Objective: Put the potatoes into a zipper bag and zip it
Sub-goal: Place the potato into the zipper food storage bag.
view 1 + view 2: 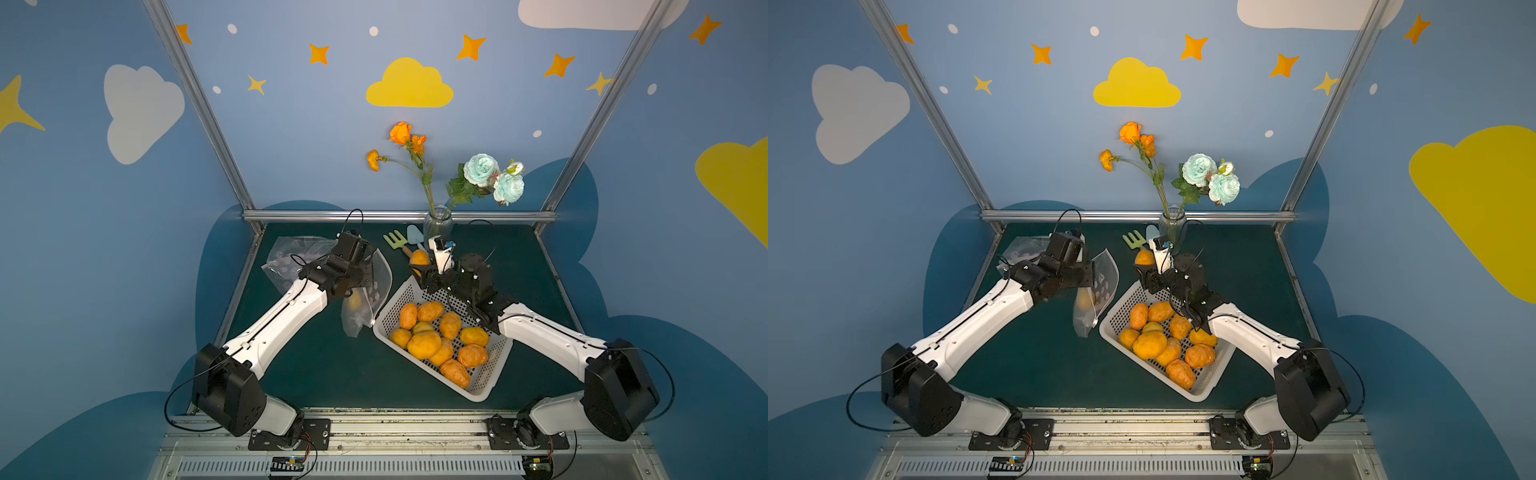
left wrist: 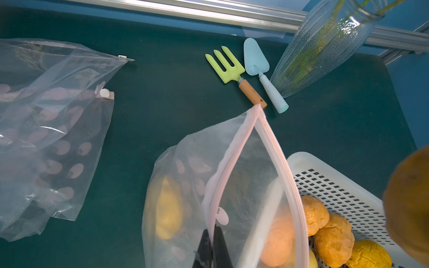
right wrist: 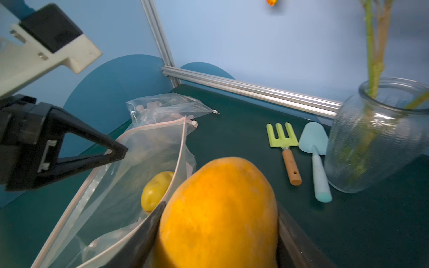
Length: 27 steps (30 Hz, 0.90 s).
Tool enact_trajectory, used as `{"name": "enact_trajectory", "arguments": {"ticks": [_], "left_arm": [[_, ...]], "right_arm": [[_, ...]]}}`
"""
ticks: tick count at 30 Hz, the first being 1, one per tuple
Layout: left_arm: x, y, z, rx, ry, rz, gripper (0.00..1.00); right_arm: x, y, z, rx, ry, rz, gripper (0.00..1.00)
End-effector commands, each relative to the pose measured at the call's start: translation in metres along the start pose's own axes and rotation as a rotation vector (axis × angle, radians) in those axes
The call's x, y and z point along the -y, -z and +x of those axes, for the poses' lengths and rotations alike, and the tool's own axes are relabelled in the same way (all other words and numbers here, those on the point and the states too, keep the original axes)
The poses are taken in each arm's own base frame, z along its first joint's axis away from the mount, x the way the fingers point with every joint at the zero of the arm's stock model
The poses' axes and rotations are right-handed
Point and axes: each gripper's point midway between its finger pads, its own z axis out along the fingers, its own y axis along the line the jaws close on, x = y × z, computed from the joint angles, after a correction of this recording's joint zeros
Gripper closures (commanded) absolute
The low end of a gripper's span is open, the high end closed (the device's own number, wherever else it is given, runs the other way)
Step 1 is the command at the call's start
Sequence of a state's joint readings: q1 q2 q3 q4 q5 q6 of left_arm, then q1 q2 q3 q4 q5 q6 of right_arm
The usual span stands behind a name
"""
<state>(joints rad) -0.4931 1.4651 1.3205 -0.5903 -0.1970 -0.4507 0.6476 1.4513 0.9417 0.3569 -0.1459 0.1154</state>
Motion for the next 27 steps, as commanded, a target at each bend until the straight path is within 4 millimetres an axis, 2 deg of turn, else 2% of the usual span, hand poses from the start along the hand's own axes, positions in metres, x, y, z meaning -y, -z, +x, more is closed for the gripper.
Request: {"name": "enact_trajectory", "arguments": {"ticks": [1,8,11,14,18,24,26,27], "left_arm": [[0.011,0.006,-0.011,0.028,-0.024,0.056,0.97],[0.012,0.002,-0.011,0.024,-0.02,0.06,0.97],[0.016,-0.001,-0.01,0.021,-0.016,0.077,0.97],[0.019,-0.003,-0.011,0.021,-0.012,0.092,0.97],[0.019,0.002,-0.016,0.046,-0.002,0.095,0.97],[0.016,0.016,-0.033,0.122,0.023,0.08,0.97],[0.018,0.019,-0.037,0.146,0.022,0.091,0.97],[0.019,0.021,-0.039,0.154,0.019,0.1,0.97]], "right_arm": [[-0.031,-0.005,-0.017,0.045,0.052,-0.179,0.78],[-0.045,-0.007,-0.035,0.066,-0.006,-0.26,0.78],[-0.047,-0.023,-0.042,0.047,-0.103,-0.275,0.79],[-0.061,-0.037,-0.044,0.01,-0.145,-0.36,0.82],[-0.059,-0.053,-0.037,-0.011,-0.203,-0.356,0.82],[-0.063,-0.072,-0.014,-0.064,-0.226,-0.342,0.77],[-0.061,-0.074,-0.008,-0.073,-0.218,-0.315,0.69],[-0.06,-0.074,-0.006,-0.074,-0.215,-0.302,0.61]]}}
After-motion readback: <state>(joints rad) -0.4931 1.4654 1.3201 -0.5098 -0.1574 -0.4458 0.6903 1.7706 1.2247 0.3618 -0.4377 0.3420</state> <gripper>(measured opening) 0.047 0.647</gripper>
